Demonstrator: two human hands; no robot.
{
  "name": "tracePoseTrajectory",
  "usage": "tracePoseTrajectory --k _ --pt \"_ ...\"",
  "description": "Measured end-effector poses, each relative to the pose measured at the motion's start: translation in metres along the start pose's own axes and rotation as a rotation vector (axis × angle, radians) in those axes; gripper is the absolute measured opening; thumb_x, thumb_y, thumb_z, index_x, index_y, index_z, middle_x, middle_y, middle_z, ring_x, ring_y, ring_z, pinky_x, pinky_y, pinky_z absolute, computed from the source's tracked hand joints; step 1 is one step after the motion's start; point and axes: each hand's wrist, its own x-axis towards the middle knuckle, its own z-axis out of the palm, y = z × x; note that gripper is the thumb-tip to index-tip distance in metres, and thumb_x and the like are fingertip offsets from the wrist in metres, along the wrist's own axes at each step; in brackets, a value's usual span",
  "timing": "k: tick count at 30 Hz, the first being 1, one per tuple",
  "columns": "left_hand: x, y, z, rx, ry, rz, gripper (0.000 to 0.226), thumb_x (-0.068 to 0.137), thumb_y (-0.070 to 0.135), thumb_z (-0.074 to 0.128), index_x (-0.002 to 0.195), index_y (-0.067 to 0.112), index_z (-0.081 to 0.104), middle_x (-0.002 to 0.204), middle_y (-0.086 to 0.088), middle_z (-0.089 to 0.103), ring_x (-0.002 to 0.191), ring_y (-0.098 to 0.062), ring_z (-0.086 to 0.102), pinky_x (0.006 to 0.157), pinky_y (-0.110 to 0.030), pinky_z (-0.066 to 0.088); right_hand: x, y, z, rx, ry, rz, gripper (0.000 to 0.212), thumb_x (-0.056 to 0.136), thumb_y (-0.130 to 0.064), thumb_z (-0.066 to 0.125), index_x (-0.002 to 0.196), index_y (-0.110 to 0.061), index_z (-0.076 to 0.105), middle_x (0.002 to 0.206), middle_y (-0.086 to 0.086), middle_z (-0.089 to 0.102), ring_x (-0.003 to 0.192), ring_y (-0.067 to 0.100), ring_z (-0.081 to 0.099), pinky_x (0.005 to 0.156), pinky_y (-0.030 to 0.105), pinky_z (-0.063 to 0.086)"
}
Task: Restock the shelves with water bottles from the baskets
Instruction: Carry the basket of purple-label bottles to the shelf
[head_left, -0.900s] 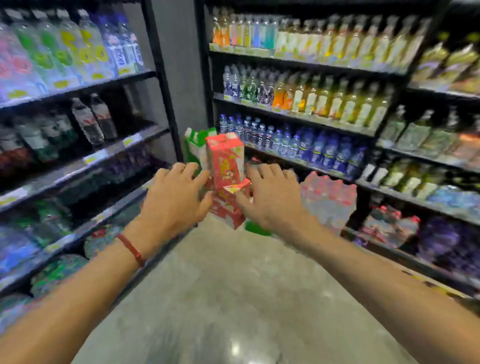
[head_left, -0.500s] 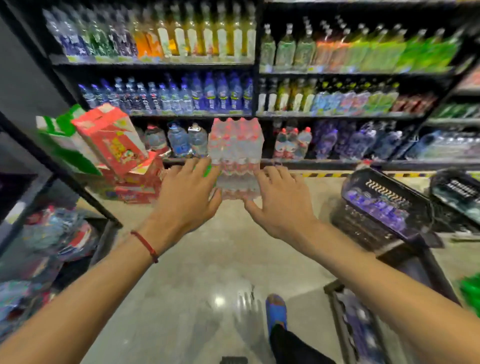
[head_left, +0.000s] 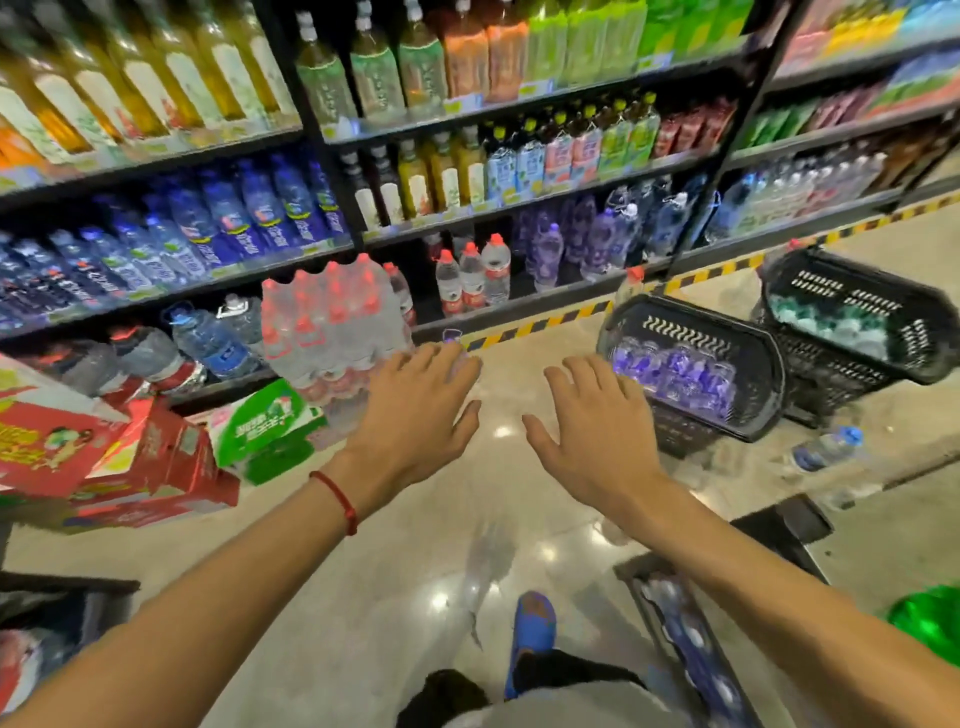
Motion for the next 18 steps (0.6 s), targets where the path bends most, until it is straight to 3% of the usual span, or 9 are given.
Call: tracePoseTrajectory --k 7,14,18 --pt "0.162 -0.006 0.013 -0.001 0.064 0.22 0.049 0.099 0.047 0.041 0.137 0.017 0.053 0.138 -0.009 0.056 0.12 -0.032 0.053 0.088 -0.045 0.047 0.091 0.085 0.014 -0.046 -0.029 0.194 0.055 0.098 -0.055 0.047 0.132 -0.014 0.06 0.141 0.011 0.056 0.133 0.034 0.05 0.1 0.05 0.045" --pt "0.349 -0.015 0.025 0.03 0.107 0.521 0.053 0.099 0.049 0.034 0.136 0.016 0.053 0.137 -0.009 0.055 0.115 -0.032 0.051 0.083 -0.044 0.042 0.184 0.154 0.039 -0.063 0.018 0.48 0.051 0.095 -0.049 0.047 0.122 -0.009 0.063 0.133 0.016 0.06 0.12 0.039 0.056 0.091 0.052 0.045" --pt "0.446 -0.017 0.008 0.024 0.122 0.686 0.055 0.099 0.049 0.034 0.139 0.015 0.052 0.137 -0.01 0.055 0.116 -0.032 0.053 0.084 -0.045 0.044 0.229 0.184 0.035 -0.07 -0.025 0.718 0.055 0.097 -0.054 0.04 0.127 -0.014 0.062 0.134 0.012 0.059 0.124 0.035 0.052 0.093 0.048 0.046"
